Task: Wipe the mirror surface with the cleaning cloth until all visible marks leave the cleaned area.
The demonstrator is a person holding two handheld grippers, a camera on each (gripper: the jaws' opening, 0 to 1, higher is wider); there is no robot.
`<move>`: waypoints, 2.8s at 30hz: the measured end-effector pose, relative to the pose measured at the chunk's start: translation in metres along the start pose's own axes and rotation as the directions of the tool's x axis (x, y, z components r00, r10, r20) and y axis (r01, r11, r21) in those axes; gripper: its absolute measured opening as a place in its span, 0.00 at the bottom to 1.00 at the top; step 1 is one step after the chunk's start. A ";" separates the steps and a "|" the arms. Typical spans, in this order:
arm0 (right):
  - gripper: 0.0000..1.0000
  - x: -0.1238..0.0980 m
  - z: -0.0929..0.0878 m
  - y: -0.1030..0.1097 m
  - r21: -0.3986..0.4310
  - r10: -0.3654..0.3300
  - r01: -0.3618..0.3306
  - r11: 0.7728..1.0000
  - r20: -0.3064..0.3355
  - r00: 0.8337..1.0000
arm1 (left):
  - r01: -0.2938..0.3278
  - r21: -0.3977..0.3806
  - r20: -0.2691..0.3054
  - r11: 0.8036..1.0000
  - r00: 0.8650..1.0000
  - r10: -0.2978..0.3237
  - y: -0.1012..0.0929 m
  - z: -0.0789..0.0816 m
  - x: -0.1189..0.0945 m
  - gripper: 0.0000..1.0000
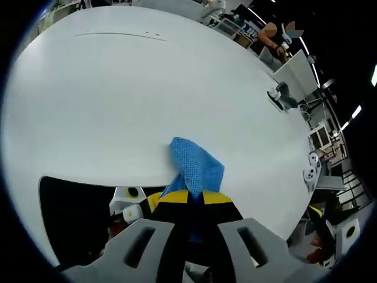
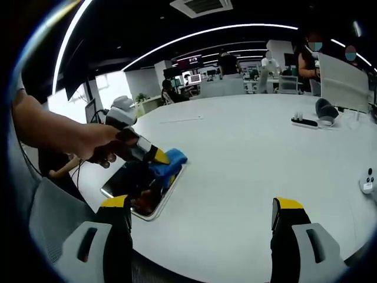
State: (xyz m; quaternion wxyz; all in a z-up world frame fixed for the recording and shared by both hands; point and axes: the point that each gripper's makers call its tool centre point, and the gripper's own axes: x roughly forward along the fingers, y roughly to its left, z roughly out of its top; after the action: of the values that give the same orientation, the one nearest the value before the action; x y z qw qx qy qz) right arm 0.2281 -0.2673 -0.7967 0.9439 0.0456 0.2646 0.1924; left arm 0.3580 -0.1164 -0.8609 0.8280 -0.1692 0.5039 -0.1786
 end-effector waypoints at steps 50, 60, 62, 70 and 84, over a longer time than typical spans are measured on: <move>0.99 0.000 0.001 -0.001 0.004 0.000 0.000 1.000 0.007 1.000 | 0.036 -0.004 -0.009 0.999 0.999 -0.036 -0.006 -0.016 -0.005 0.03; 0.99 0.000 0.002 0.000 0.003 0.000 0.000 1.000 0.012 1.000 | 0.055 -0.020 -0.018 0.998 0.998 -0.055 -0.007 -0.023 -0.009 0.03; 0.99 0.000 0.002 0.000 0.002 0.001 -0.001 1.000 0.014 1.000 | 0.054 -0.019 -0.019 0.998 0.998 -0.054 -0.007 -0.024 -0.009 0.03; 0.99 -0.001 0.003 0.000 0.001 0.000 0.000 1.000 0.017 1.000 | 0.053 -0.017 -0.021 0.998 0.998 -0.053 -0.009 -0.030 -0.011 0.03; 0.99 -0.001 0.002 0.001 -0.002 0.002 -0.002 1.000 0.016 1.000 | 0.055 -0.013 -0.034 0.998 0.998 -0.055 -0.010 -0.039 -0.015 0.03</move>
State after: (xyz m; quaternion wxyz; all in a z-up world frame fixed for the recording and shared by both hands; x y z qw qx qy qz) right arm 0.2280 -0.2671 -0.7942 0.9458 0.0464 0.2570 0.1931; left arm 0.3152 -0.1222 -0.8617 0.8130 -0.1847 0.5142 -0.2011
